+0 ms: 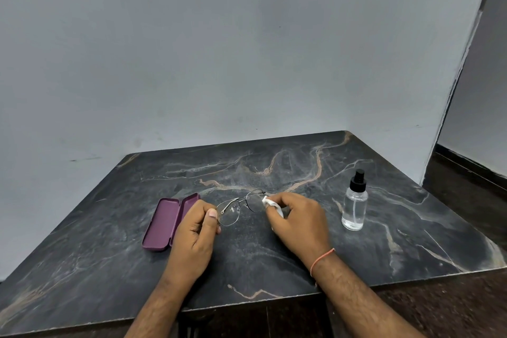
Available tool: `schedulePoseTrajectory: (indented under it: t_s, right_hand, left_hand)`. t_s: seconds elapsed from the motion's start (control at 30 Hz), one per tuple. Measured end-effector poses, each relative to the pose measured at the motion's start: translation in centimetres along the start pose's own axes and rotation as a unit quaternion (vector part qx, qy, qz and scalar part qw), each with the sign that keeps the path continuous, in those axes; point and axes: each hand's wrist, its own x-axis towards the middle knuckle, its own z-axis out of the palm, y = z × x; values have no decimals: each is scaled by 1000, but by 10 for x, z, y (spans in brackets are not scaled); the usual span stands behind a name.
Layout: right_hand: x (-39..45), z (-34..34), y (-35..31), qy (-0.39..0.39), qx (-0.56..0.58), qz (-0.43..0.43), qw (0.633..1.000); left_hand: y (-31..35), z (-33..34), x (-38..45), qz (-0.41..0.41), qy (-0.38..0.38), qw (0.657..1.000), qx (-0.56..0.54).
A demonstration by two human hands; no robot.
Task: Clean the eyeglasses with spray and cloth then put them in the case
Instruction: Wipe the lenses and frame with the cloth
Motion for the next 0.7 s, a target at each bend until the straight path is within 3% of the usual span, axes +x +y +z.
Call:
schedulePoseTrajectory:
  t_s: [0.27,0.43,0.6,0.7]
  right_hand:
    - [-4,0,-4,-17,21,-59,998]
    - [1,0,0,18,-2,-15,1000]
    - [-5,1,-4,-30,31,-89,995]
    - [-5,1,-5,-21,35,-86,995]
  left_hand:
    - [5,1,-2,21,-19,999,18]
    - [7,2,-3,21,-25,999,26]
    - [10,2,-3,26,-27,999,32]
    - [11,2,-3,25,-28,999,37]
